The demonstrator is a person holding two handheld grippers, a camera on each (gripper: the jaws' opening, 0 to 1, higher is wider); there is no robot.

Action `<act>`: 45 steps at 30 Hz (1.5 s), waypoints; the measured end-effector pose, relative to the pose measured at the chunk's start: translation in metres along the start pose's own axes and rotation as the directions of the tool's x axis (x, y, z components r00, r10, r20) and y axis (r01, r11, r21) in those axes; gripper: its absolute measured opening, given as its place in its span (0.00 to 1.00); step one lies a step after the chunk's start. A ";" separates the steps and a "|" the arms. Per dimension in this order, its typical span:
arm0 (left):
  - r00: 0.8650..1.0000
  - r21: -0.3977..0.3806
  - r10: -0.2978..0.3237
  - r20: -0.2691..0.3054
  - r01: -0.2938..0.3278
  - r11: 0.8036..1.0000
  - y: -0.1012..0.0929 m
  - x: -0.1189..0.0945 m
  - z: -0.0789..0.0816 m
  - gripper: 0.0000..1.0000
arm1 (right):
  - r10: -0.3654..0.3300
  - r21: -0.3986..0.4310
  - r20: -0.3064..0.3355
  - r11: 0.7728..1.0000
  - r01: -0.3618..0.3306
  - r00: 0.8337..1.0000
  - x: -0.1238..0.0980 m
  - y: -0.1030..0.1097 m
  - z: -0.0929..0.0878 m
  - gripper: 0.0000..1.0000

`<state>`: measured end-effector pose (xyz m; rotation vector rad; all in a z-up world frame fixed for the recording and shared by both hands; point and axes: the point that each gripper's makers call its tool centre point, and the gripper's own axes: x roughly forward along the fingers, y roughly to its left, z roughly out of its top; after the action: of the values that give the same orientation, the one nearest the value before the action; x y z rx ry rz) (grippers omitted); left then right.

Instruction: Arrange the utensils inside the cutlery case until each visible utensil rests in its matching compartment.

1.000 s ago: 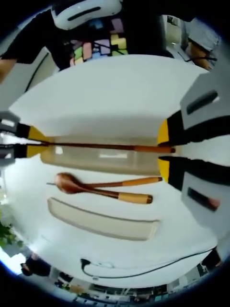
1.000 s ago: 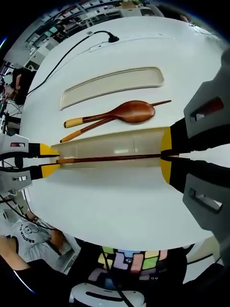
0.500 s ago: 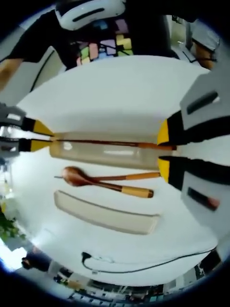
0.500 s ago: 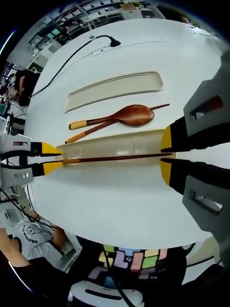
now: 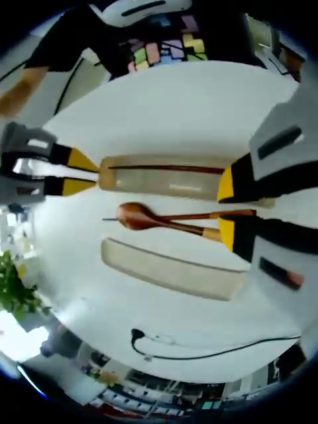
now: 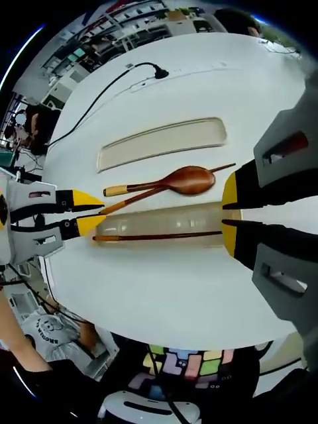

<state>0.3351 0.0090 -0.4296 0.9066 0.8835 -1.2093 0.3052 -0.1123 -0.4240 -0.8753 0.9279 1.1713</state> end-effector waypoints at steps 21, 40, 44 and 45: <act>0.995 -0.022 -0.020 -0.099 0.018 1.000 0.011 0.029 -0.006 0.07 | -0.093 -0.020 -0.088 0.996 0.092 0.992 0.020 -0.048 -0.028 0.08; 0.988 -0.026 -0.045 -0.149 0.042 0.999 0.015 0.041 -0.021 0.08 | 0.010 0.007 -0.092 1.000 -0.010 0.996 0.045 -0.061 -0.035 0.10; 0.987 -0.053 -0.053 -0.152 0.045 0.998 0.015 0.038 -0.020 0.08 | 0.021 0.003 -0.083 1.000 -0.021 0.996 0.046 -0.058 -0.035 0.07; 0.986 -0.050 -0.058 -0.155 0.051 0.997 0.015 0.038 -0.020 0.08 | 0.032 0.001 -0.084 0.999 -0.033 0.996 0.046 -0.056 -0.035 0.05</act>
<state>0.3533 0.0151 -0.4712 0.9550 1.0640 -1.1712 0.3617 -0.1380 -0.4754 -0.9183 1.0136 1.1696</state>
